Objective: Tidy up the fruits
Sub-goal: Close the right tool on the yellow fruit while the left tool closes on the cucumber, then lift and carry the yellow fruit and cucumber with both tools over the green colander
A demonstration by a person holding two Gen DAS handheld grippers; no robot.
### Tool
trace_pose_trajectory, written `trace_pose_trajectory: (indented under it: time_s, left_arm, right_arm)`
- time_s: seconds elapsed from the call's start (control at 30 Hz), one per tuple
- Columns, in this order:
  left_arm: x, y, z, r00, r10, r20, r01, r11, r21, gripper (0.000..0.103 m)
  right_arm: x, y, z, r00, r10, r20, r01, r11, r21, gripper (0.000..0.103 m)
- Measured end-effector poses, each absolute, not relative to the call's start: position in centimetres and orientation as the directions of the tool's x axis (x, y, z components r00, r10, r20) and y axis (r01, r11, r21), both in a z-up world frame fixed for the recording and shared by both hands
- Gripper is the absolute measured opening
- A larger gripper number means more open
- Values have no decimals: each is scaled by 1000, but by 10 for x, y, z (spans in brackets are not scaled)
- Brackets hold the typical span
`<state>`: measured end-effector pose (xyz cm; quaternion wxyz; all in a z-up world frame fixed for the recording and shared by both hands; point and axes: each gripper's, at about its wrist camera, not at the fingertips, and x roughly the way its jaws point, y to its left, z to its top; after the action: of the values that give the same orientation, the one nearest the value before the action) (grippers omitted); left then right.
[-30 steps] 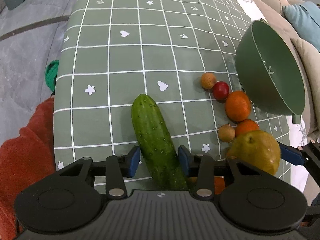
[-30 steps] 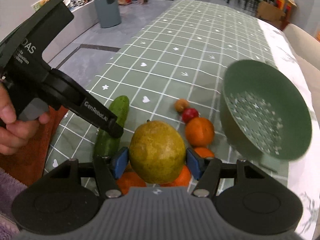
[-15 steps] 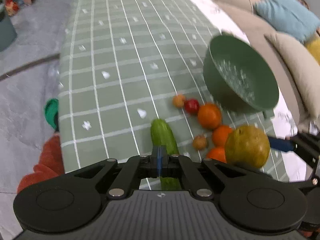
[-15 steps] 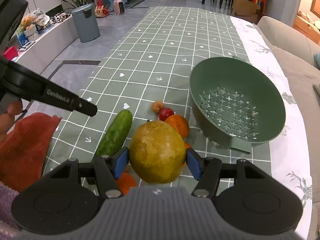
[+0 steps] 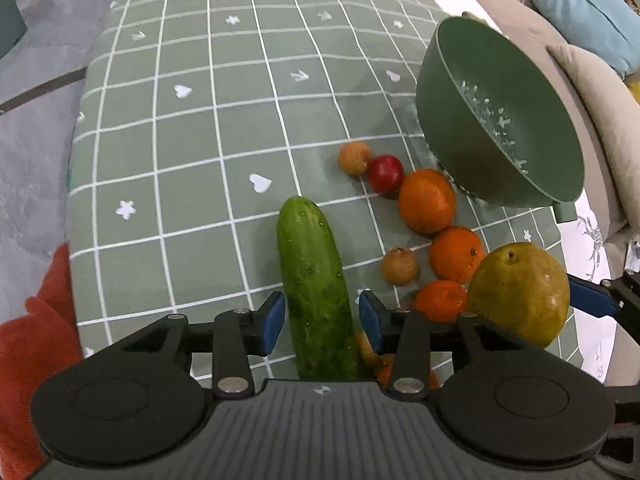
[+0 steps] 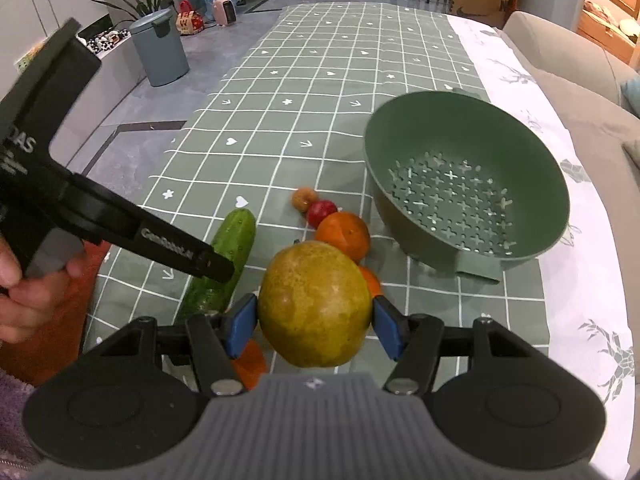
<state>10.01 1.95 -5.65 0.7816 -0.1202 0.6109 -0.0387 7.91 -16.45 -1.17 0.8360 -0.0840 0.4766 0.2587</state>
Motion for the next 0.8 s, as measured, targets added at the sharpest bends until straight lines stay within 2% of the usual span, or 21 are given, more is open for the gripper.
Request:
trace_pose_trajectory:
  time_s: [0.07,0.3,0.53,0.8]
  left_arm:
    - [103,17,-60,244,-199,-949,-89,970,-226,43]
    - [100,17,-60,254,-194,-948,-73,973,-218,40]
    - [83,22,-17,379,-260,-888,-38,954,-296,39]
    - [100,-3,51,514,-315,-798,96,945,-311,38]
  right_arm:
    - [80,-166,-14,408,351,-843,-506,855,111,59]
    - [85,-170,-20,403,346,-847,-481,868,126,59]
    - [84,-174,-11,435,348,-830,-466,876,123,59]
    - [91,-180,21,501,350,-792,-460,882,99,59]
